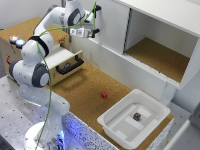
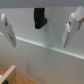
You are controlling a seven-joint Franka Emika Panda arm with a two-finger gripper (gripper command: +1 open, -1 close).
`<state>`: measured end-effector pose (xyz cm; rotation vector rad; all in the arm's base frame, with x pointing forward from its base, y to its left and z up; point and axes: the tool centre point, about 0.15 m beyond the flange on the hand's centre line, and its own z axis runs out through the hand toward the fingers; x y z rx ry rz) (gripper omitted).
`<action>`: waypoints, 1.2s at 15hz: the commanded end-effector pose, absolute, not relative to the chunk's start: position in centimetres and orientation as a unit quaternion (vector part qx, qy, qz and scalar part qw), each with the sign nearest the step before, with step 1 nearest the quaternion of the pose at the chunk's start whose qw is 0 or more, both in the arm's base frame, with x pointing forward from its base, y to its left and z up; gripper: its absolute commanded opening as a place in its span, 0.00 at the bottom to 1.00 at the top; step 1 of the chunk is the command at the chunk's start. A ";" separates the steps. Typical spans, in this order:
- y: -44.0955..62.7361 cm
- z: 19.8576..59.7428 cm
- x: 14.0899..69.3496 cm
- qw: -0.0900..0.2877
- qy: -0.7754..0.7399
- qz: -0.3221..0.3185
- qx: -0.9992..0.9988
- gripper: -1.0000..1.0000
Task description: Close the drawer
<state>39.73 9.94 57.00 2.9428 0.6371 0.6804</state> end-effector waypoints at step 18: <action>11.7 49.4 34.7 0.019 0.128 0.188 0.974 1.00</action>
